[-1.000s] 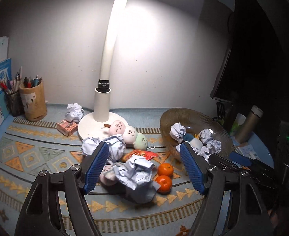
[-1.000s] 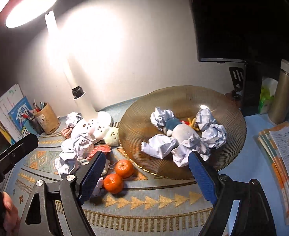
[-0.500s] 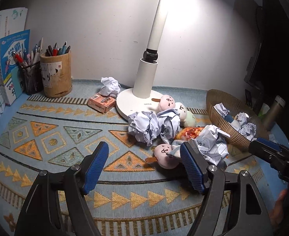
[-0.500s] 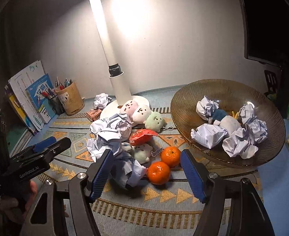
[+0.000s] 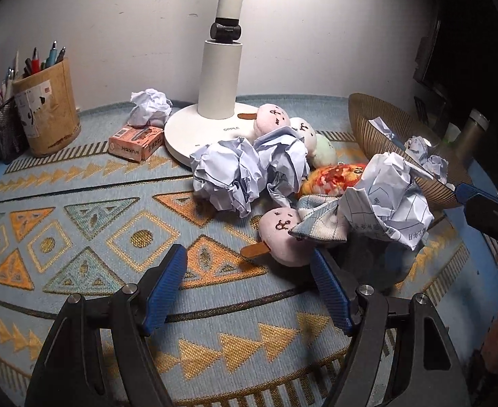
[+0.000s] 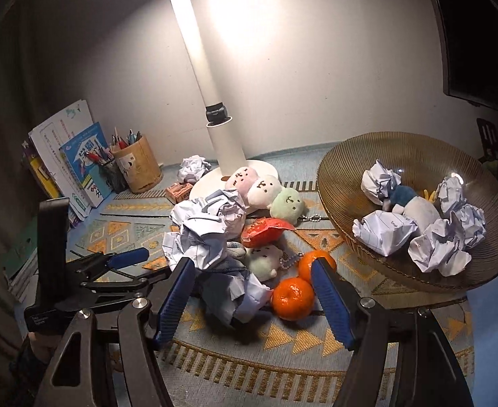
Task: Organize objects
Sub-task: 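Move left tool toward the pink plush while right tool approaches a paper ball, then grasp paper ball with right tool while left tool grasps the pink plush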
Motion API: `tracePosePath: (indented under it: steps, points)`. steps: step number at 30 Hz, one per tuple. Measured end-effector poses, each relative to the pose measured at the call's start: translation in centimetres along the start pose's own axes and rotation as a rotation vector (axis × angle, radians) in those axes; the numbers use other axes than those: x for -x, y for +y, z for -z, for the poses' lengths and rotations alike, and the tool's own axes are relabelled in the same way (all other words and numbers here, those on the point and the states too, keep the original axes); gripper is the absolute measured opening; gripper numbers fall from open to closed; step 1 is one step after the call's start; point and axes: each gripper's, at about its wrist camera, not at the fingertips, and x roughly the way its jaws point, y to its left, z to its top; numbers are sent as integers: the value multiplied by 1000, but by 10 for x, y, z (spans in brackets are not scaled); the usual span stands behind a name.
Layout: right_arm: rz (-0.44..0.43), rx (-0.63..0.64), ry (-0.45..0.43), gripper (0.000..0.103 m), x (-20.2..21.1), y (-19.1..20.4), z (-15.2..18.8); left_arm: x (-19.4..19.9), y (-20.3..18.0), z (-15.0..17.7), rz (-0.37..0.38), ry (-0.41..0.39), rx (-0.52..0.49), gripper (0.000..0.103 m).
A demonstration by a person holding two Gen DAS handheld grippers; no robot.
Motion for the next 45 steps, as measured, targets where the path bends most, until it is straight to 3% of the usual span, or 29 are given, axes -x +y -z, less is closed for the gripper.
tracePosePath:
  steps: [4,11,12,14,19,20,28,35,39,41,45]
  points:
    - [-35,7,8,69,-7,15,-8,-10,5,-5,44,17,11,72]
    - [-12,23,61,69,-35,28,-13,-19,-13,-10,94,50,-47,71]
    - [-15,21,69,69,-40,28,-13,-23,-15,-11,76,56,-50,63]
    - [-28,8,93,68,-49,27,-14,-25,-18,-11,68,52,-51,60]
    - [-68,-4,116,40,-59,26,-10,-22,-18,-13,103,31,-30,45]
    - [-76,-7,117,37,-59,26,-9,-21,-19,-12,114,27,-36,37]
    - [-102,-26,18,35,-22,21,-15,3,-16,-9,96,-20,-5,33]
    - [-53,-37,-38,35,31,-6,-9,45,-10,10,55,-83,62,31]
    - [-19,-56,-3,35,42,-27,8,53,-5,29,-22,-48,103,31]
    - [-25,-69,42,35,40,-36,20,58,-1,38,-27,-16,120,25]
    - [-12,-59,114,35,31,-40,45,74,6,56,-41,19,138,25]
